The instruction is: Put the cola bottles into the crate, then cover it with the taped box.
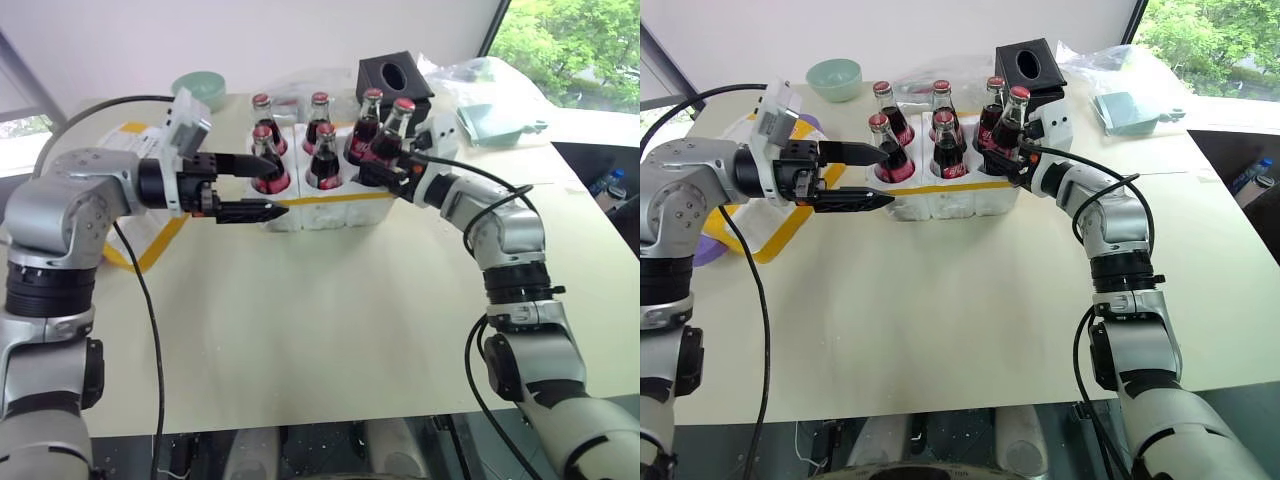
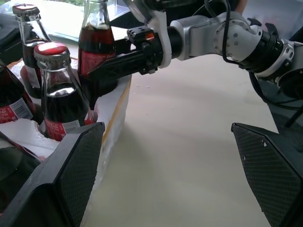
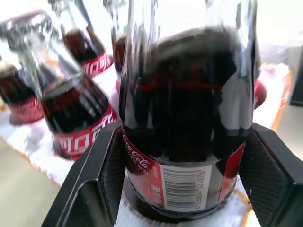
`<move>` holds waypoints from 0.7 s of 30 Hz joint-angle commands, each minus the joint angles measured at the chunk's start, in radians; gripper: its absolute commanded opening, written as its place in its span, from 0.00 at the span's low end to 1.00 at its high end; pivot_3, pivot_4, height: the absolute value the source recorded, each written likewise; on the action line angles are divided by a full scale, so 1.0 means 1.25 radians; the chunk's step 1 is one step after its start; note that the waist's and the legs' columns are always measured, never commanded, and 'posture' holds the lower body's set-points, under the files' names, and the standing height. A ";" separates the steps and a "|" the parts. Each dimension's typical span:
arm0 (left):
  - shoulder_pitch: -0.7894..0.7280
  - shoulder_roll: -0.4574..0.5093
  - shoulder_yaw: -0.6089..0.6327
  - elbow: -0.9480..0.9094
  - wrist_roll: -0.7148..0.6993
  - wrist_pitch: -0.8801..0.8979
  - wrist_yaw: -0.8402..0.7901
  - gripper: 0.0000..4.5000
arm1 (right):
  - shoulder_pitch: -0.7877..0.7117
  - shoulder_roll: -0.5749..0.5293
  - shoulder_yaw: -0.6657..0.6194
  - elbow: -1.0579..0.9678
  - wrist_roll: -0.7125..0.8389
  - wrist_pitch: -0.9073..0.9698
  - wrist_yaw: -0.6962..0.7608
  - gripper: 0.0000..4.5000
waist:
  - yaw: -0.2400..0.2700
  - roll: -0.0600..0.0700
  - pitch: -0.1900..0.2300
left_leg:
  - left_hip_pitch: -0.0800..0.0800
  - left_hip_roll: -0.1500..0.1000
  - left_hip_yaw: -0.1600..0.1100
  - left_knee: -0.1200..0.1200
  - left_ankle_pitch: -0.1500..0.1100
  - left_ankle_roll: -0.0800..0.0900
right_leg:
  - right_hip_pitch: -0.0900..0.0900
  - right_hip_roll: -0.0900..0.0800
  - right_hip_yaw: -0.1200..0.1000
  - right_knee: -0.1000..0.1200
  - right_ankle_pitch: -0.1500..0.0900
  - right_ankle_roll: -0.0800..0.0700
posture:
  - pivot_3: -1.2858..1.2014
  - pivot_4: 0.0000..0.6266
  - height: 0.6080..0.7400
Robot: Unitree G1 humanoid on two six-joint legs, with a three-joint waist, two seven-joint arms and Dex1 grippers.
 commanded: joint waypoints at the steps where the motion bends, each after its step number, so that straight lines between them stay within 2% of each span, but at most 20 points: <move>1: 0.003 0.013 0.029 -0.026 -0.009 -0.019 0.003 1.00 | -0.052 0.008 0.014 0.034 -0.022 -0.028 0.032 0.62 | 0.000 0.000 0.000 | 0.000 0.000 0.000 0.000 0.000 0.000 | 0.000 0.000 0.000 0.000 0.000 0.000 | 0.52 0.24 0.99; 3: 0.007 0.013 0.029 -0.027 -0.007 -0.023 0.005 1.00 | -0.065 0.013 0.016 0.065 -0.031 -0.026 0.041 0.83 | -0.002 0.000 0.000 | 0.000 0.000 0.000 0.000 0.000 0.000 | 0.000 0.000 0.000 0.000 0.000 0.000 | 0.52 0.24 0.99; 5: 0.012 0.013 0.029 -0.027 -0.003 -0.028 0.008 1.00 | -0.070 0.012 0.019 0.072 -0.040 -0.031 0.051 0.99 | -0.002 0.000 0.000 | 0.001 0.000 0.000 0.000 0.000 0.000 | 0.000 0.000 0.000 0.000 0.000 0.000 | 0.52 0.24 0.99; 9: 0.033 0.026 0.037 -0.026 0.015 -0.052 0.027 1.00 | -0.047 -0.016 0.004 -0.004 -0.027 -0.005 0.075 0.99 | -0.001 0.000 0.000 | 0.001 0.000 0.000 0.000 0.000 0.000 | 0.000 0.000 0.000 0.000 0.000 0.000 | 0.52 0.24 0.99; 13: 0.071 0.062 0.057 -0.033 0.056 -0.101 0.060 1.00 | 0.014 -0.082 -0.036 -0.162 0.020 0.063 0.108 0.99 | 0.002 0.000 0.000 | 0.000 0.000 0.000 0.000 0.000 0.000 | 0.000 0.000 0.000 0.001 0.000 0.000 | 0.52 0.24 0.99; 18: 0.149 0.118 0.119 -0.083 0.110 -0.151 0.134 1.00 | 0.117 -0.204 -0.127 -0.383 0.122 0.178 0.146 0.99 | 0.004 0.000 0.000 | 0.000 0.000 0.000 0.000 0.000 0.000 | 0.000 0.000 0.000 0.000 0.000 0.000 | 0.52 0.24 0.99; 21: 0.258 0.170 0.189 -0.123 0.181 -0.219 0.178 1.00 | 0.175 -0.278 -0.215 -0.475 0.210 0.278 0.161 0.99 | -0.001 0.000 0.000 | 0.001 0.000 0.000 0.000 0.000 0.000 | 0.000 0.000 0.000 0.000 0.000 0.000 | 0.52 0.24 0.99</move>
